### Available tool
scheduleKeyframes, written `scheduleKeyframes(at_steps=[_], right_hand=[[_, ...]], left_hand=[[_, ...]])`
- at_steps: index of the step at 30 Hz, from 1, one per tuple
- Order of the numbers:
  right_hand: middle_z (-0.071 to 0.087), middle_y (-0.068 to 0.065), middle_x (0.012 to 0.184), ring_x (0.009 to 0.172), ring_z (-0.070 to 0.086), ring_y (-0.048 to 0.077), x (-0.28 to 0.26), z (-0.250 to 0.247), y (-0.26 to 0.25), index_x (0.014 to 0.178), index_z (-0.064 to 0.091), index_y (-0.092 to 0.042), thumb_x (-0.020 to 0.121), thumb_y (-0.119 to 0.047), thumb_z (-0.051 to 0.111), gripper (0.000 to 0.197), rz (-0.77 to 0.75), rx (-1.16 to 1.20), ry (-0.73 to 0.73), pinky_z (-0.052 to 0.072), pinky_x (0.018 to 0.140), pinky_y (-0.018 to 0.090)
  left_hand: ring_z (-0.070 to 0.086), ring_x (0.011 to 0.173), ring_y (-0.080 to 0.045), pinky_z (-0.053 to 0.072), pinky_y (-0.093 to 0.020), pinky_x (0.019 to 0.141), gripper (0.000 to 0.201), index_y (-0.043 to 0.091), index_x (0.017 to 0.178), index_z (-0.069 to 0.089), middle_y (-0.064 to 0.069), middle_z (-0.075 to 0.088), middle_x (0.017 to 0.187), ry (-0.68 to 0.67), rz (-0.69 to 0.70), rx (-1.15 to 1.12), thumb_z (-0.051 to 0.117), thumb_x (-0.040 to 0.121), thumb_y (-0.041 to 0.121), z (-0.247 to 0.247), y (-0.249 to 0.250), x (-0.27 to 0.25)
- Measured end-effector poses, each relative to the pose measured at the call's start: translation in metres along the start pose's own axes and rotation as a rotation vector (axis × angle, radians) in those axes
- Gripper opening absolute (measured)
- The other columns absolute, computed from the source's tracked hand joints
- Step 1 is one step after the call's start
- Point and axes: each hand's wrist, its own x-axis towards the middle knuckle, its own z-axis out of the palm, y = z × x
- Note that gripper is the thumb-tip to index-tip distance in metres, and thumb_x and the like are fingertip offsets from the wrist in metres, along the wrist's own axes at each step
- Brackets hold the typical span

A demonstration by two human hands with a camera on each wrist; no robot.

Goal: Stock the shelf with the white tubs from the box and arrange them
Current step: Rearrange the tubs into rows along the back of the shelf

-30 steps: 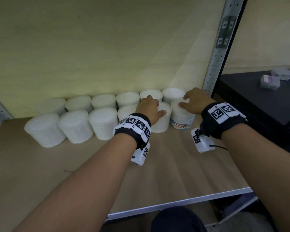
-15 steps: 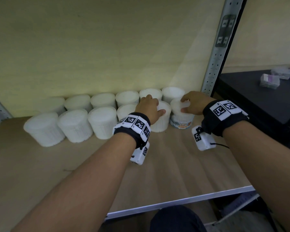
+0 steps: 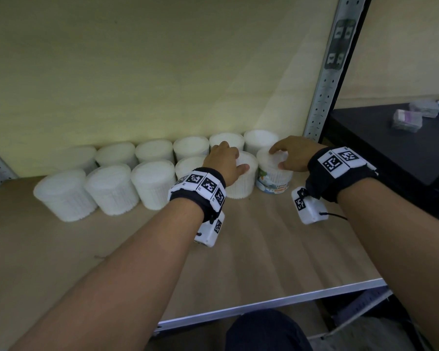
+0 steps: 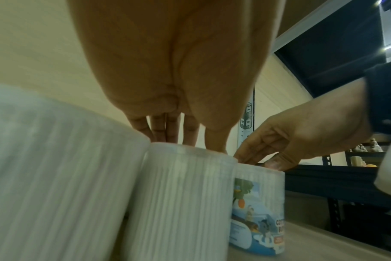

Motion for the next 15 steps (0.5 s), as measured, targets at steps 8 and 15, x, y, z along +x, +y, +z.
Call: scheduleKeyframes(at_steps=[8, 15], right_hand=[[0.040, 0.005, 0.147, 0.134, 0.041, 0.025, -0.003, 0.000, 0.001, 0.139, 0.048, -0.022, 0.091, -0.019, 0.059, 0.049, -0.005, 0.005, 0.003, 0.035, 0.107, 0.031], [0.039, 0.004, 0.149, 0.134, 0.040, 0.024, -0.003, 0.001, 0.001, 0.140, 0.047, -0.022, 0.093, -0.020, 0.057, 0.048, -0.007, 0.004, 0.002, 0.034, 0.108, 0.031]], left_hand=[[0.043, 0.127, -0.028, 0.037, -0.035, 0.105, 0.045, 0.007, 0.136, 0.046, -0.012, 0.041, 0.139, -0.122, 0.013, 0.047, 0.053, 0.095, 0.025, -0.012, 0.008, 0.001], [0.042, 0.132, -0.025, 0.036, -0.029, 0.103, 0.046, 0.014, 0.139, 0.043, -0.006, 0.039, 0.148, -0.210, 0.075, 0.004, 0.046, 0.095, 0.003, -0.021, 0.004, -0.001]])
